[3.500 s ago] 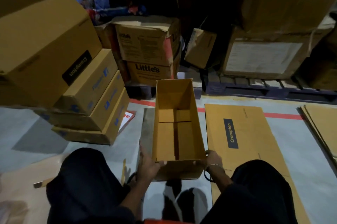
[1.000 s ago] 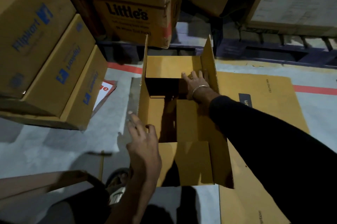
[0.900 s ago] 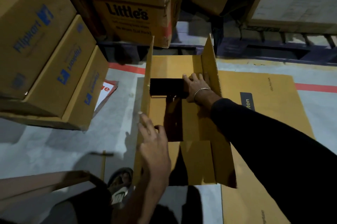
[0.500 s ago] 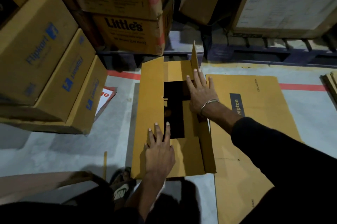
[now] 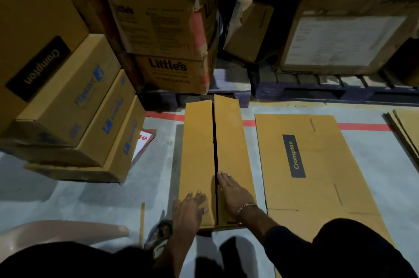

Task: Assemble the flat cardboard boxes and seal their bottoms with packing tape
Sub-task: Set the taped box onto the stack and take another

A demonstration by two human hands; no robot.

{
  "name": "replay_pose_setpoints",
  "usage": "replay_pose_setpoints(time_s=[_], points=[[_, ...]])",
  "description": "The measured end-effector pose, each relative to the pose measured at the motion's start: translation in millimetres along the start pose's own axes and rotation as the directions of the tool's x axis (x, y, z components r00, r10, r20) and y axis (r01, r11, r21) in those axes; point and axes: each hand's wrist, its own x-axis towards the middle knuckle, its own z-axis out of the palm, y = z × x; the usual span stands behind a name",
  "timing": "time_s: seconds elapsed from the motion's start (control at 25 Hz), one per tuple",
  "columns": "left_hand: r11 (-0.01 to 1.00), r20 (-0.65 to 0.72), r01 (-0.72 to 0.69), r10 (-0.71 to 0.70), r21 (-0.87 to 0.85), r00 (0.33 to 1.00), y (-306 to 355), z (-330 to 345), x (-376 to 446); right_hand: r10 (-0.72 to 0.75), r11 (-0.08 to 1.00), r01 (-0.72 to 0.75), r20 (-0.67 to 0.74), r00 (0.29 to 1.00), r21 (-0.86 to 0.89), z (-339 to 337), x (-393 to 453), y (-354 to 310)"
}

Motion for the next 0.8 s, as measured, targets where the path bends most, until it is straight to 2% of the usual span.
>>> replay_pose_setpoints(time_s=[0.12, 0.2, 0.24, 0.32, 0.36, 0.44, 0.52, 0.68, 0.8], points=[[0.981, -0.047, -0.017, 0.008, -0.194, 0.999, -12, 11, 7, 0.059, 0.998, -0.059, 0.034, 0.998, -0.013, 9, 4, 6], [0.964, -0.152, -0.001, -0.04, -0.264, 0.987, -12, 23, 8, 0.237, 0.97, -0.235, -0.03, 0.971, 0.067, 17, 9, 20], [0.964, -0.246, 0.003, -0.072, -0.267, 0.967, -12, 28, 11, 0.38, 0.919, -0.369, -0.058, 0.923, 0.136, 22, 12, 28], [0.969, -0.368, 0.112, -0.189, -0.22, 0.91, -17, 32, 14, 0.612, 0.728, -0.573, 0.018, 0.79, 0.377, 29, 20, 45], [0.94, -0.359, 0.223, -0.308, -0.258, 0.881, -21, 31, 16, 0.654, 0.619, -0.601, 0.091, 0.751, 0.505, 30, 24, 51], [0.785, -0.128, 0.426, -0.529, -0.45, 0.839, -26, 24, 24, 0.667, 0.492, -0.618, 0.191, 0.72, 0.613, 34, 31, 58], [0.698, 0.023, 0.457, -0.535, -0.551, 0.845, -25, 20, 30, 0.69, 0.484, -0.652, 0.204, 0.695, 0.584, 39, 37, 57], [0.65, -0.008, 0.408, -0.538, -0.641, 0.843, -21, 31, 46, 0.753, 0.5, -0.687, 0.127, 0.645, 0.528, 48, 46, 53], [0.637, 0.025, 0.408, -0.52, -0.654, 0.854, -20, 23, 43, 0.71, 0.519, -0.658, 0.154, 0.687, 0.546, 38, 38, 49]])
